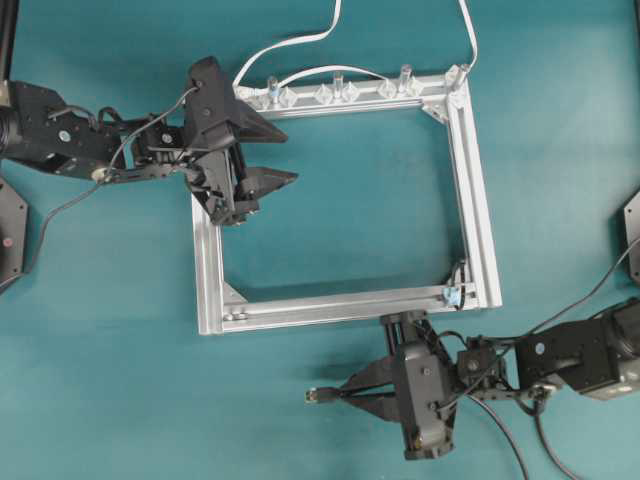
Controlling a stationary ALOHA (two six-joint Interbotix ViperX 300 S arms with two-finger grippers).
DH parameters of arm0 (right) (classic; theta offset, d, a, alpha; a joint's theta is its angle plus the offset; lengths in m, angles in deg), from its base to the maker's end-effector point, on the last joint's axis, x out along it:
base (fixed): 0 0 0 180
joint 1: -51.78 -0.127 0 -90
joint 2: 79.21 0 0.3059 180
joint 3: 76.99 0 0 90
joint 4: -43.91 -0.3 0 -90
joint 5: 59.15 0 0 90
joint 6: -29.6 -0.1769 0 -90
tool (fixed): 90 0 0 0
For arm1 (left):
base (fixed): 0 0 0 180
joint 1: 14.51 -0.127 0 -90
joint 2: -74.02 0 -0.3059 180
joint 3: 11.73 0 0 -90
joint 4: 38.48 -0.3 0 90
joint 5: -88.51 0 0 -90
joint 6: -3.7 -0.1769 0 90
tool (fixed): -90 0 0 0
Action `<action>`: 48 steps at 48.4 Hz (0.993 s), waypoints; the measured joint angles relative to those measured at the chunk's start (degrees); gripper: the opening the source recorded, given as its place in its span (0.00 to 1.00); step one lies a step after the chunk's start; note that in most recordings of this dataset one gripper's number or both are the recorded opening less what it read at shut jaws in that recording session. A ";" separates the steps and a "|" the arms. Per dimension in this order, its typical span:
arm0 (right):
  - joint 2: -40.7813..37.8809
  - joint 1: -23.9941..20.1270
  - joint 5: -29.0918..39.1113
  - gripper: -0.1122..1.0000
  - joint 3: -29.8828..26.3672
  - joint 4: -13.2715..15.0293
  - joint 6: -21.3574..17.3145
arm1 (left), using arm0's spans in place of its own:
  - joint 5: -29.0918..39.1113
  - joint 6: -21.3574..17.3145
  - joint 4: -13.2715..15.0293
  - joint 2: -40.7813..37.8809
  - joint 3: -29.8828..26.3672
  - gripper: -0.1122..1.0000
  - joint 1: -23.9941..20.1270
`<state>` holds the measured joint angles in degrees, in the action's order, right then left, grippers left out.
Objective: Insert the wire through the string loop located on the right side.
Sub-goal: 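Grasp the USB cable behind the plug with the right gripper and lift, then carry the held plug right and up toward the zip-tie loop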
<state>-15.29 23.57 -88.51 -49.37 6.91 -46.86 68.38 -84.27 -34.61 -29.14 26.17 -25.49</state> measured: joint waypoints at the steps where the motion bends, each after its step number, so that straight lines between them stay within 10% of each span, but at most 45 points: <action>1: 0.09 0.00 0.09 0.21 -0.09 0.00 0.09 | 0.00 0.00 0.00 0.00 -0.09 0.72 0.18; 22: 1.93 0.00 1.05 0.21 1.76 0.00 0.18 | 0.44 0.09 0.00 0.00 0.00 0.72 3.08; 48: 18.28 -7.21 2.72 0.21 19.78 -2.37 0.26 | 6.77 0.09 0.00 0.00 -2.99 0.72 3.25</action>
<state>3.00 16.36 -85.78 -29.59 4.53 -46.60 75.15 -84.19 -34.61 -29.14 23.18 -22.24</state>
